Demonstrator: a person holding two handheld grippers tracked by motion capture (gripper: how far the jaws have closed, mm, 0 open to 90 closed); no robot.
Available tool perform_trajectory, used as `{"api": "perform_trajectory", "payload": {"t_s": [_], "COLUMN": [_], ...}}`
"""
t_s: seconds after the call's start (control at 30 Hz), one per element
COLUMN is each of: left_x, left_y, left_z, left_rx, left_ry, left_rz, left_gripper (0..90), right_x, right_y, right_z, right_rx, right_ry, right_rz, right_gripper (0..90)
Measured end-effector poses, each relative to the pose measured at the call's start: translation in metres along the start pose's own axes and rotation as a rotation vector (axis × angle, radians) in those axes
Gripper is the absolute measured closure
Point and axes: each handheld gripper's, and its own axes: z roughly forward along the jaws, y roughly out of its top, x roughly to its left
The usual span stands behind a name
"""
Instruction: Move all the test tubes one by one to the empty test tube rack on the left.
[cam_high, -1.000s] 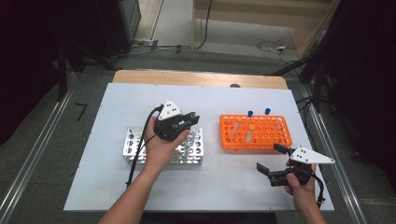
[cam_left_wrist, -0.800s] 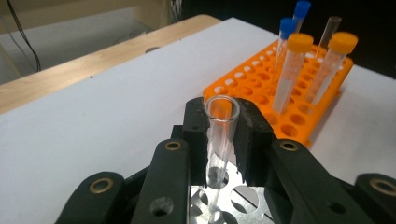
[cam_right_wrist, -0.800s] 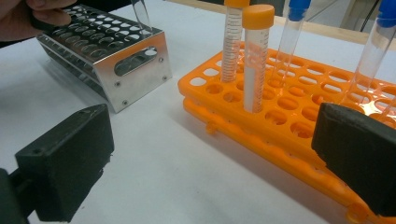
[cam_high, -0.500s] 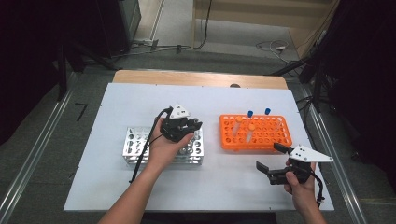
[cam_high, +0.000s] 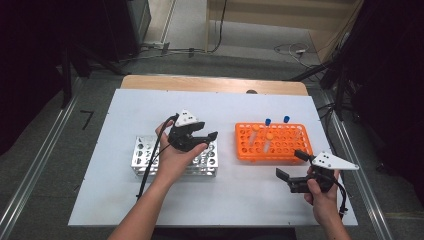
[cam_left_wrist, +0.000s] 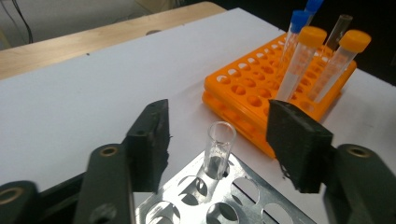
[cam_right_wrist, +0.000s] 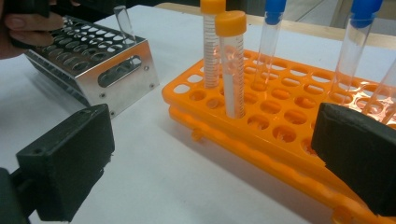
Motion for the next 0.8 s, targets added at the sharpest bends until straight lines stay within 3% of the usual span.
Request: {"api": "perform_trajectory", "payload": {"t_s": [0.2,0.27,0.5,0.6,0.8], "left_x": [0.000,-0.001,0.000,0.001,0.004], "left_y": [-0.008,-0.012,-0.025,-0.029,-0.034], "left_z": [-0.022,-0.029,-0.050,-0.056,-0.067], "left_rx": [-0.043,-0.054,-0.084,-0.094,-0.116], "left_ry": [-0.021,-0.031,-0.050,-0.055,-0.071], "left_rz": [-0.033,-0.035,-0.050,-0.052,-0.061], "left_gripper": [24.2,17.7,9.8,4.8,0.0], "right_x": [-0.004,-0.007,-0.018,-0.027,-0.048], "right_y": [0.004,0.008,0.016,0.019,0.024], "right_z": [-0.002,-0.003,0.002,0.007,0.019], "right_rx": [-0.018,-0.026,-0.035,-0.022,-0.011], "right_ry": [-0.017,-0.047,-0.096,-0.138,-0.158], "right_rz": [0.017,0.031,0.075,0.079,0.114], "right_gripper": [0.0,0.0,0.0,0.0,1.2]}}
